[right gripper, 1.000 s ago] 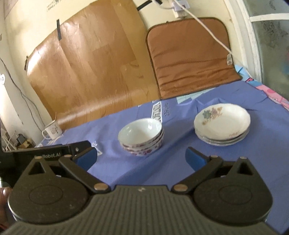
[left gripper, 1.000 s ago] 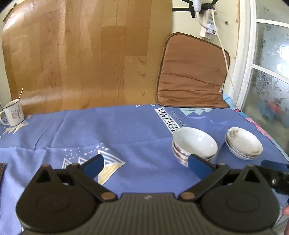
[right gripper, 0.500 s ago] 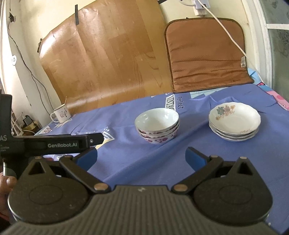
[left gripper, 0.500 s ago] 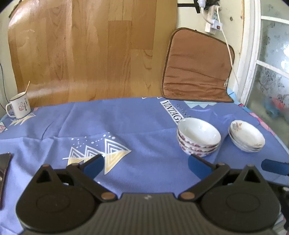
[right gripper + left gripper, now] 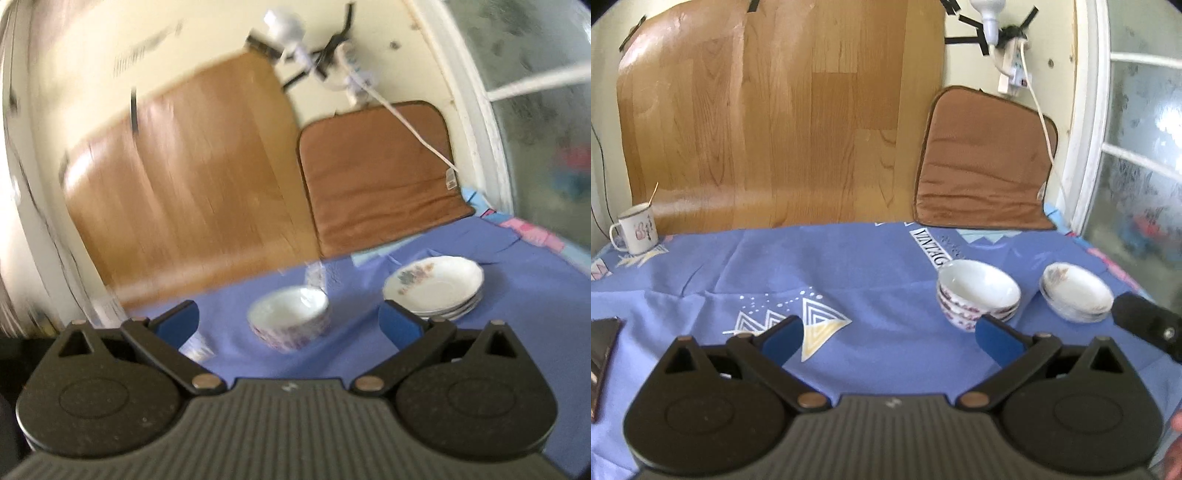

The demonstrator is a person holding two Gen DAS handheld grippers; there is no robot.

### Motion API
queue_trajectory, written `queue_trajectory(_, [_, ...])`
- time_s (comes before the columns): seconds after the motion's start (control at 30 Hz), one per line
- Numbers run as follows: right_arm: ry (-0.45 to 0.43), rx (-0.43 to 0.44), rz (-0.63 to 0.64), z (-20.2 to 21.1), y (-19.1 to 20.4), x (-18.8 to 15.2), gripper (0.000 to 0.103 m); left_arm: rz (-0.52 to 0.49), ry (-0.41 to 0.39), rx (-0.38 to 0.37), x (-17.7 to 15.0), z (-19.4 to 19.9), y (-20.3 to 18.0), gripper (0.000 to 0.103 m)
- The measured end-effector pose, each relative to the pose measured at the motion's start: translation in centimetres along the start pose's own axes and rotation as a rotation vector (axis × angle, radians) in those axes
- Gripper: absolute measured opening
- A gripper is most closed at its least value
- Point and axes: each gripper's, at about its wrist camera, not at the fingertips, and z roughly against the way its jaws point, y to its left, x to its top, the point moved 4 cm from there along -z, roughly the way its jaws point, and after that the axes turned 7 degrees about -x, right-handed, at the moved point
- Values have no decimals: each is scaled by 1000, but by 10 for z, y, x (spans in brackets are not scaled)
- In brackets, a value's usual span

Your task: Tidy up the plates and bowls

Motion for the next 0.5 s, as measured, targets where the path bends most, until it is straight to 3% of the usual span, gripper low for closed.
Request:
queue_trajectory(0.1, [98, -13, -61, -12, -9, 1, 103, -7, -23, 14, 0, 4, -2, 103])
queue_trajectory(0.2, [173, -29, -30, -20, -11, -2, 103, -27, -12, 41, -2, 2, -5, 103])
queue_trajectory(0.5, [233, -12, 67, -20, 2, -8, 103, -59, 43, 63, -8, -3, -17, 103])
